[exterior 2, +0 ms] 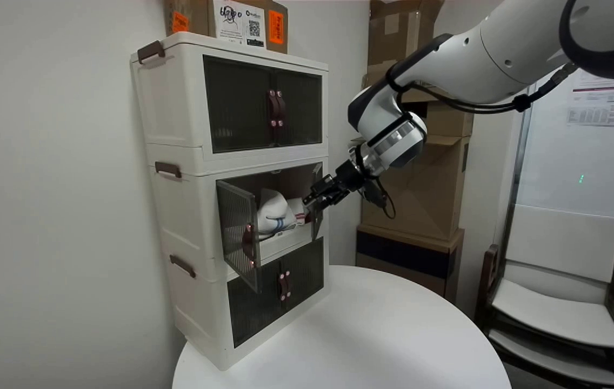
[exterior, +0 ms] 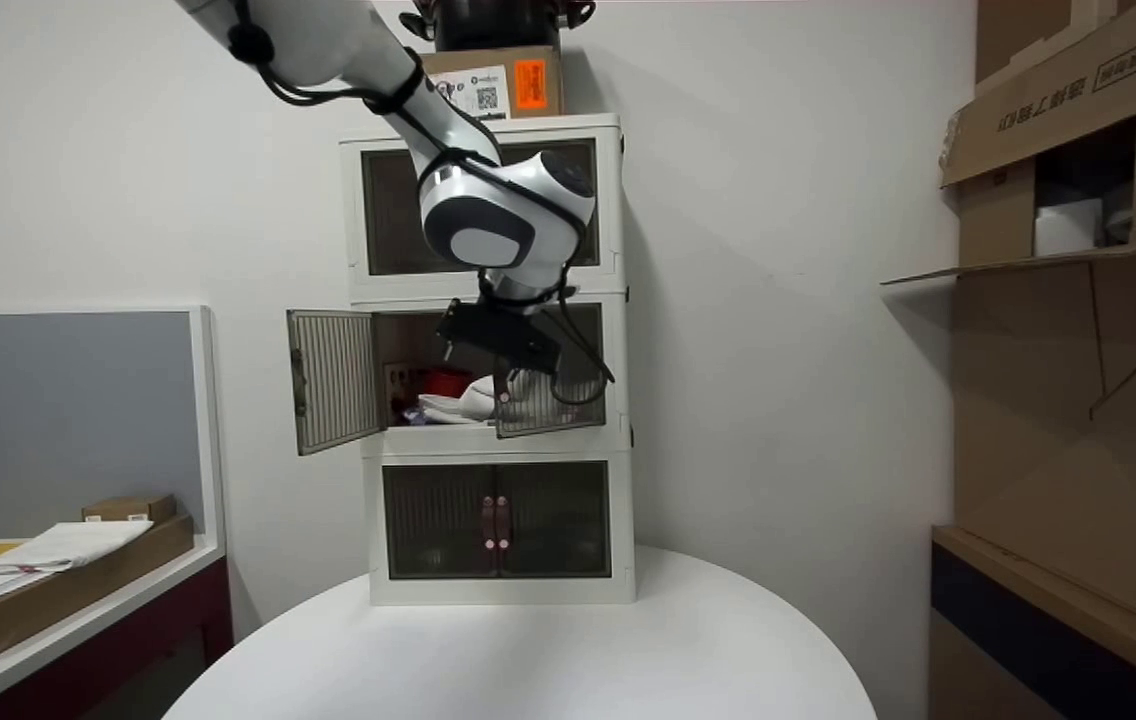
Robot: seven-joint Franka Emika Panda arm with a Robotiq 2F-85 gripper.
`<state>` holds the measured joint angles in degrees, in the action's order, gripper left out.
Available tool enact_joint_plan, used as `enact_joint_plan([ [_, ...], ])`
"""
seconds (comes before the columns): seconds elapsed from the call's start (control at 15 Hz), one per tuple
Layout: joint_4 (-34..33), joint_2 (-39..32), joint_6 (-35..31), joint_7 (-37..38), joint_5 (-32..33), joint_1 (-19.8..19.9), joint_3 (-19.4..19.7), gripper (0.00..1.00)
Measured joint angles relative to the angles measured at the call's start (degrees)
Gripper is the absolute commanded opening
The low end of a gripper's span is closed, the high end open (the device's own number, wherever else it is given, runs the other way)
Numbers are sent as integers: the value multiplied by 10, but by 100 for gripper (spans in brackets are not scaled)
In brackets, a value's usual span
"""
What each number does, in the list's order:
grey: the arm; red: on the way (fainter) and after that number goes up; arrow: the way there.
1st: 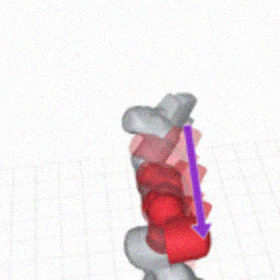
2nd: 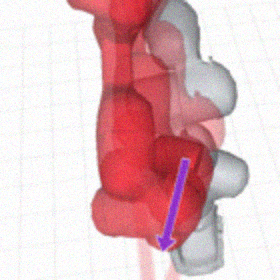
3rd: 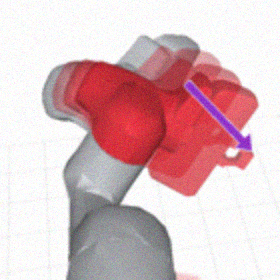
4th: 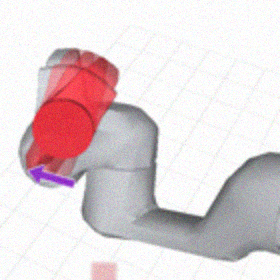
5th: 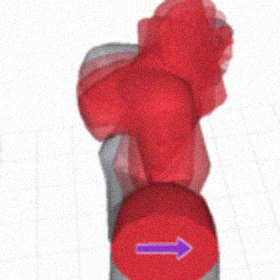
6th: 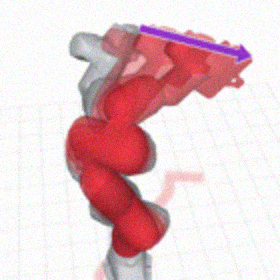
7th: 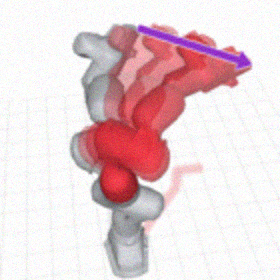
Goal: Open the middle right cabinet door
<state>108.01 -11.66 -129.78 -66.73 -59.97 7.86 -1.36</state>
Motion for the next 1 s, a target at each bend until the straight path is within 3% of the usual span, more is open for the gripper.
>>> enact_joint_plan([
  [0.47, 22, 18, -53, 81, 18, -6, 14, 100],
  [1.0, 46, 33, -147, 248, 90, -16, 15, 100],
])
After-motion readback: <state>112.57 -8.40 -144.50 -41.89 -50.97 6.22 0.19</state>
